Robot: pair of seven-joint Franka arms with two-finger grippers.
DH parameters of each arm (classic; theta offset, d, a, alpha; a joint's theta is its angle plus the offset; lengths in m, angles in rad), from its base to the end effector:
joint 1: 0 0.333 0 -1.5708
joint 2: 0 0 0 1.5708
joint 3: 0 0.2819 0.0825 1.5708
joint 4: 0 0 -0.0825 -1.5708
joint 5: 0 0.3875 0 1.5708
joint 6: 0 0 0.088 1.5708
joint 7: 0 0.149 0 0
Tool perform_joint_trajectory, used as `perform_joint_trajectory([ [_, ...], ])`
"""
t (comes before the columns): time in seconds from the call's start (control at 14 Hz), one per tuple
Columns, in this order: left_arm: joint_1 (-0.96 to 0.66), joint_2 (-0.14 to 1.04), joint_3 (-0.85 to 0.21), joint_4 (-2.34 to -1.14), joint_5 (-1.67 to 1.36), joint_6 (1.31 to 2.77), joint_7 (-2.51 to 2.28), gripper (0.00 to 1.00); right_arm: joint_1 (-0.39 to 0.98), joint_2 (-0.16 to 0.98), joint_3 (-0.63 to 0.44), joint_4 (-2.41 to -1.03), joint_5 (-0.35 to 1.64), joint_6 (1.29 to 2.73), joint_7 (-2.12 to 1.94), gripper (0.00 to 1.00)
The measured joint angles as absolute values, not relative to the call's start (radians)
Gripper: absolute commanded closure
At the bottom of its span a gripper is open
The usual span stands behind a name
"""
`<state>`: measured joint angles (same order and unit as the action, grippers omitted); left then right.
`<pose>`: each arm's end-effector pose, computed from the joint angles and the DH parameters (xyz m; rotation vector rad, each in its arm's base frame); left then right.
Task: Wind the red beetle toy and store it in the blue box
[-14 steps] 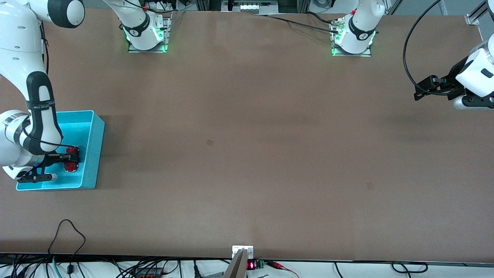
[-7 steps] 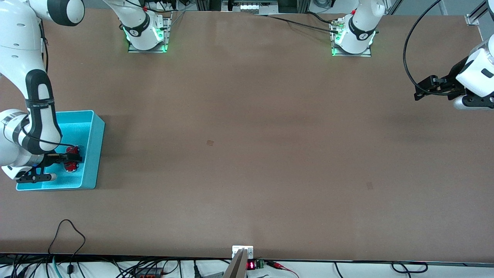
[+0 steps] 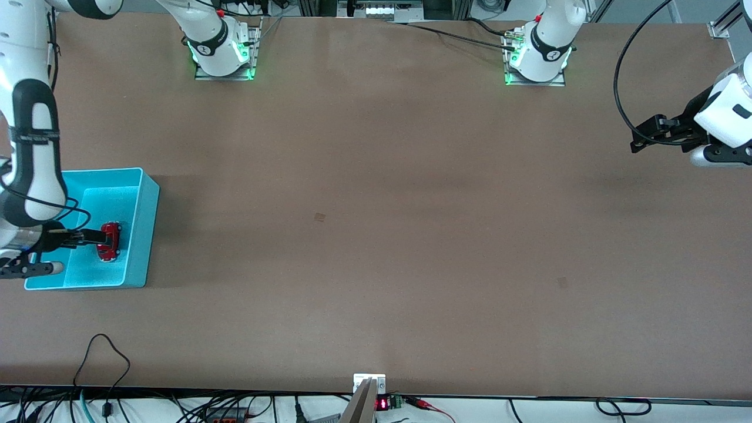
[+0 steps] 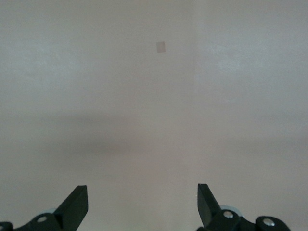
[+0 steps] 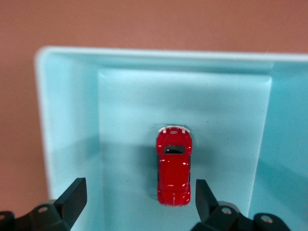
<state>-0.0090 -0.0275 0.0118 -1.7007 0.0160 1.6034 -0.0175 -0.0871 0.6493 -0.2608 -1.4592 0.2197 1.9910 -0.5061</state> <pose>0.5460 0.0039 0.5048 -3.1234 -0.0300 0.1089 0.6561 -0.1939 0.2329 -3.0632 -0.1569 0.1067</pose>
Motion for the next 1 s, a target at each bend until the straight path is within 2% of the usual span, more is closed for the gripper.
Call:
perform_joint_trajectory([
  [0.21,-0.009,-0.028,0.012,-1.701,0.016,1.601,-0.017,0.0,-0.063,0.543,-0.26,-1.448,0.226,1.858,-0.504,0.0],
  [0.57,-0.009,-0.028,0.012,-1.7,0.016,1.6,-0.017,0.0,0.05,0.385,-0.253,-1.445,0.229,1.784,-0.39,0.0],
  [1.0,-0.009,-0.028,0.012,-1.7,0.016,1.6,-0.017,0.0,0.179,0.323,-0.251,-1.413,0.228,1.698,-0.156,0.0],
])
